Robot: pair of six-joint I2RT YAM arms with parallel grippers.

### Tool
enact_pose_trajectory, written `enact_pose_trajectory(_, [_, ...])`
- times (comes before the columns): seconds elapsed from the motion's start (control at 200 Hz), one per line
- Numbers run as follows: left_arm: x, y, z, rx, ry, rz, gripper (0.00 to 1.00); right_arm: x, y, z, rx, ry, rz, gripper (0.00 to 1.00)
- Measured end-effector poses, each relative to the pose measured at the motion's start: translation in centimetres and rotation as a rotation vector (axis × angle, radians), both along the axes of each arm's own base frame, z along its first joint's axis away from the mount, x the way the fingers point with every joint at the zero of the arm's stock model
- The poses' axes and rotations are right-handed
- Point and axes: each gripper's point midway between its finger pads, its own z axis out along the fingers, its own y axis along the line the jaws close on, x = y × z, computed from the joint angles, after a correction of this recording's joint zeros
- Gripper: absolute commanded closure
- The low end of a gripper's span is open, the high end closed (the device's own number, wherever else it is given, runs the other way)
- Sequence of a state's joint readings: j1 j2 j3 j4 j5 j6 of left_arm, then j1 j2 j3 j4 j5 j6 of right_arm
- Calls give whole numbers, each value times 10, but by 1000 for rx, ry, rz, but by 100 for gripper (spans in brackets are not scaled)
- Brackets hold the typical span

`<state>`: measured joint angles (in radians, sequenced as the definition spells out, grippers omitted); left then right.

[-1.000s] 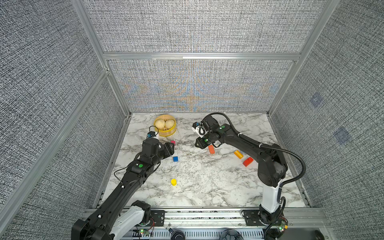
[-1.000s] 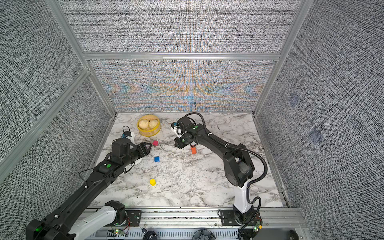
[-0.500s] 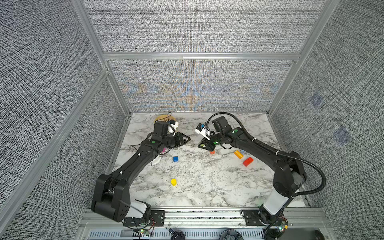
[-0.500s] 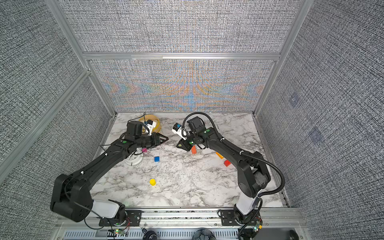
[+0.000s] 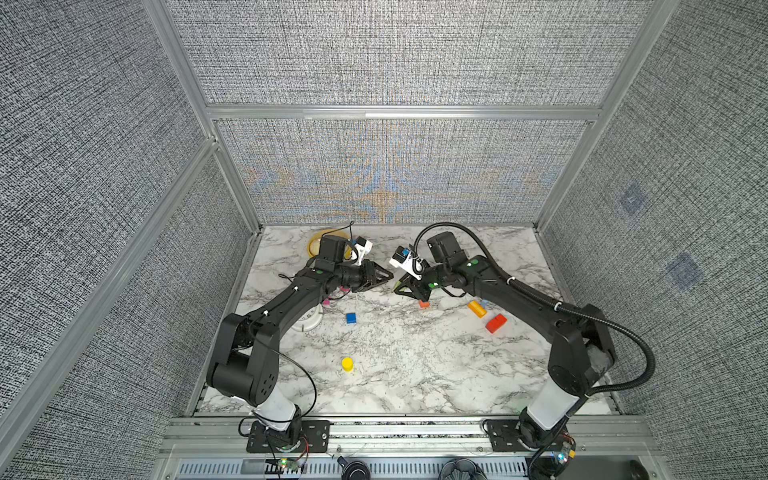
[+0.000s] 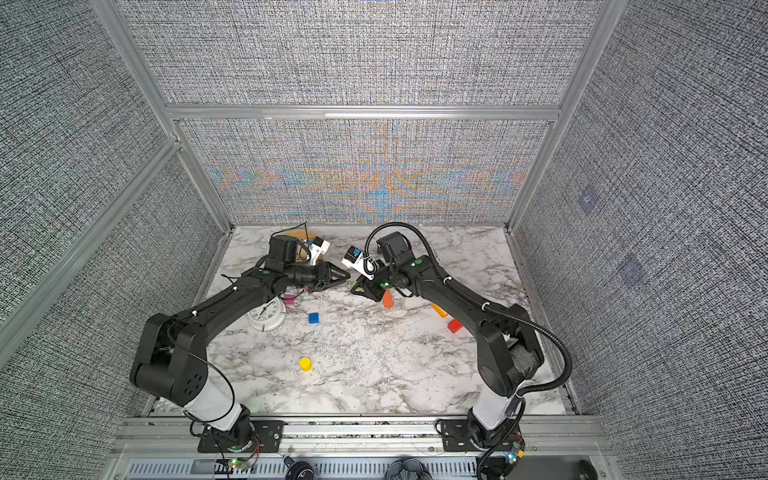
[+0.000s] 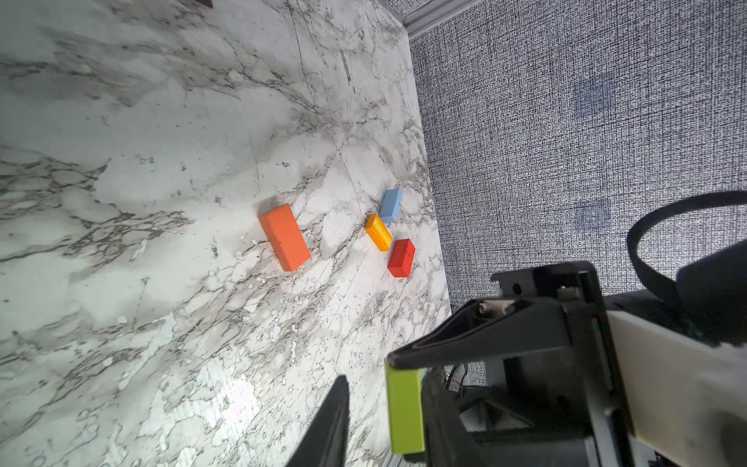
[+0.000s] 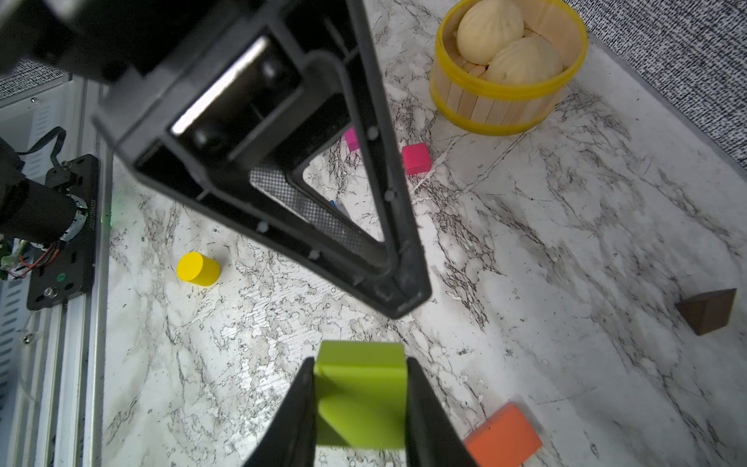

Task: Build the wood block tower
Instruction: 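Carry the lime cube to the left gripper while the left gripper closes on it, then open the right gripper and draw it back from the lime cube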

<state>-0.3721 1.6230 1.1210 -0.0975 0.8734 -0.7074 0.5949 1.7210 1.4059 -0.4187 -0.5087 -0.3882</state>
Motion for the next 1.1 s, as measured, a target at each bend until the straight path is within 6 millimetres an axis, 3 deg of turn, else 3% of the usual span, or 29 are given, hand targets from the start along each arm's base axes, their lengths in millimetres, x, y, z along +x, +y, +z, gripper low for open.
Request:
enact_pose_trajectory(0.76, [-9, -13, -10, 19, 15, -54, 69, 7, 9, -2, 11, 6, 20, 69])
enact_pose_trajectory(1.1, [-9, -12, -15, 55, 10, -47, 80, 9, 10, -3, 6, 5, 22, 69])
